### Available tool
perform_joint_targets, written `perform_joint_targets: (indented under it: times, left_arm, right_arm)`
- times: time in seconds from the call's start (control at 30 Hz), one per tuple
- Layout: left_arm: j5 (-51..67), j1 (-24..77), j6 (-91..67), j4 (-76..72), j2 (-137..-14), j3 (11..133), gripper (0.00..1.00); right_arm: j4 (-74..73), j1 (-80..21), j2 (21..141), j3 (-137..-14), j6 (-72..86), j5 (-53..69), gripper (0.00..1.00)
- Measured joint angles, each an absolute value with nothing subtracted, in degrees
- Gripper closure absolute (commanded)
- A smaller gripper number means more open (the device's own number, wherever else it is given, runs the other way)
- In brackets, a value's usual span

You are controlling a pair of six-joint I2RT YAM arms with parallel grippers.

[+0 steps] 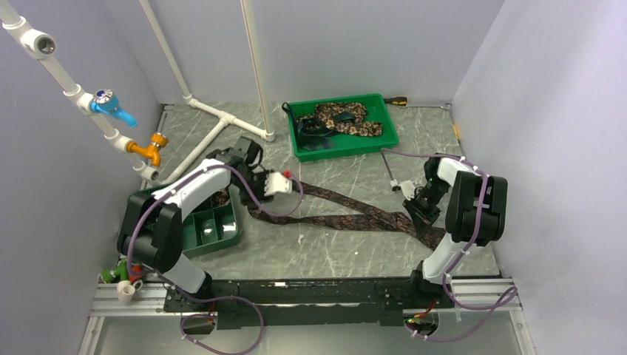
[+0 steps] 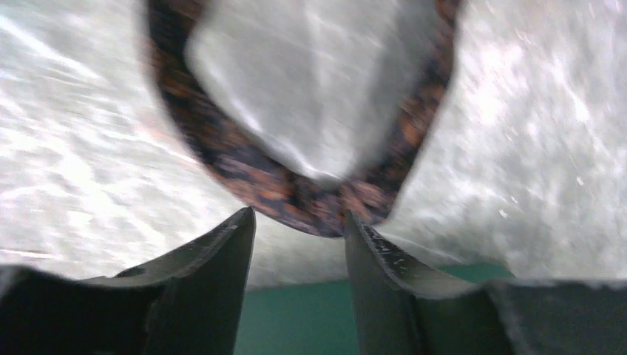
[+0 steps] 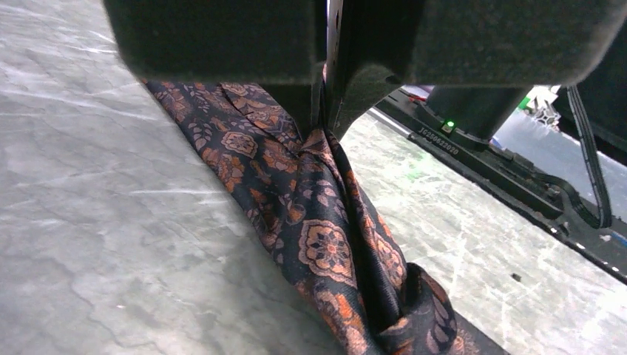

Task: Roll the ties
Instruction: Flatten out the tie at the center of the board.

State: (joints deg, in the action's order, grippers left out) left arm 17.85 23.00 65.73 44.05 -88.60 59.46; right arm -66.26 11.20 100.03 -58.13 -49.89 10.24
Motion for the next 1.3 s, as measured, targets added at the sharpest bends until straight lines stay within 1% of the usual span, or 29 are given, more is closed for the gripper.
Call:
perform_joint_targets:
  times: [0.03, 0.07, 0.1, 0.23, 0.47, 0.5, 0.53, 0.57, 0.6, 0.67, 0.7, 0.73, 0.9, 0.97, 1.07, 1.13, 1.23, 1.3]
  left_arm:
    - [18.83, 23.00, 64.53, 44.36, -89.34, 62.17, 0.35]
    - [19.68, 23.00, 63.42, 44.14, -90.17, 64.55, 0.32]
    - [20.69, 23.00, 61.36, 43.38, -91.55, 67.77, 0.31]
    - [21.56, 23.00, 55.66, 40.36, -96.97, 74.54, 0.31]
    - [17.56, 22.96, 48.80, 40.27, -112.75, 83.72, 0.32]
    - [17.04, 22.94, 48.27, 40.66, -114.15, 84.03, 0.35]
    - [16.51, 22.92, 47.42, 41.76, -115.57, 84.31, 0.41]
    - [16.38, 22.90, 47.29, 42.37, -116.36, 84.36, 0.52]
    - [15.94, 22.90, 46.78, 42.76, -116.66, 84.99, 0.66]
    - [16.49, 22.90, 45.30, 45.23, -117.10, 86.41, 0.89]
    - [17.41, 22.87, 45.28, 47.51, -117.75, 87.48, 0.96]
    - [18.50, 22.85, 45.01, 49.30, -118.26, 88.42, 1.00]
    - [31.97, 22.85, 47.44, 63.44, -119.31, 96.66, 1.00]
    - [37.30, 22.90, 50.28, 68.86, -116.90, 100.40, 1.00]
    - [40.97, 22.59, 55.27, 76.05, -110.69, 102.69, 1.00]
    - [41.78, 22.09, 58.70, 79.83, -104.97, 101.34, 1.00]
    - [40.29, 21.10, 64.34, 83.72, -96.99, 93.54, 1.00]
    - [38.11, 20.69, 66.94, 86.35, -95.39, 89.01, 1.00]
  right_arm:
    - [-66.70, 11.14, 100.07, -58.22, -50.00, 10.81, 1.00]
    - [-66.96, 11.11, 100.07, -58.24, -50.09, 11.07, 1.00]
    - [-67.42, 11.11, 100.07, -58.24, -50.22, 11.25, 1.00]
    - [-68.36, 11.40, 100.25, -58.37, -50.68, 11.53, 1.00]
    - [-69.14, 13.02, 100.97, -59.86, -51.03, 11.73, 1.00]
    - [-69.14, 13.10, 100.97, -59.92, -51.03, 11.79, 1.00]
    - [-69.19, 13.19, 100.99, -59.94, -51.05, 11.94, 1.00]
    - [-69.17, 13.23, 100.99, -59.94, -51.05, 12.03, 1.00]
    - [-69.17, 13.26, 101.03, -59.94, -51.05, 12.08, 1.00]
    - [-69.12, 13.39, 101.10, -59.94, -51.05, 12.08, 1.00]
    - [-69.08, 13.50, 101.19, -59.94, -51.05, 12.08, 1.00]
    - [-69.04, 13.61, 101.32, -59.94, -51.05, 12.08, 1.00]
    - [-68.38, 15.46, 103.04, -59.94, -51.07, 11.70, 1.00]
    - [-67.83, 16.75, 103.90, -59.94, -51.29, 10.87, 1.00]
    - [-67.20, 18.41, 104.38, -59.94, -51.72, 9.93, 1.00]
    - [-66.89, 19.49, 104.51, -59.94, -52.07, 9.13, 1.00]
    - [-66.54, 20.58, 104.81, -59.99, -52.23, 8.73, 1.00]
    - [-66.52, 20.84, 104.95, -60.12, -52.34, 8.62, 1.00]
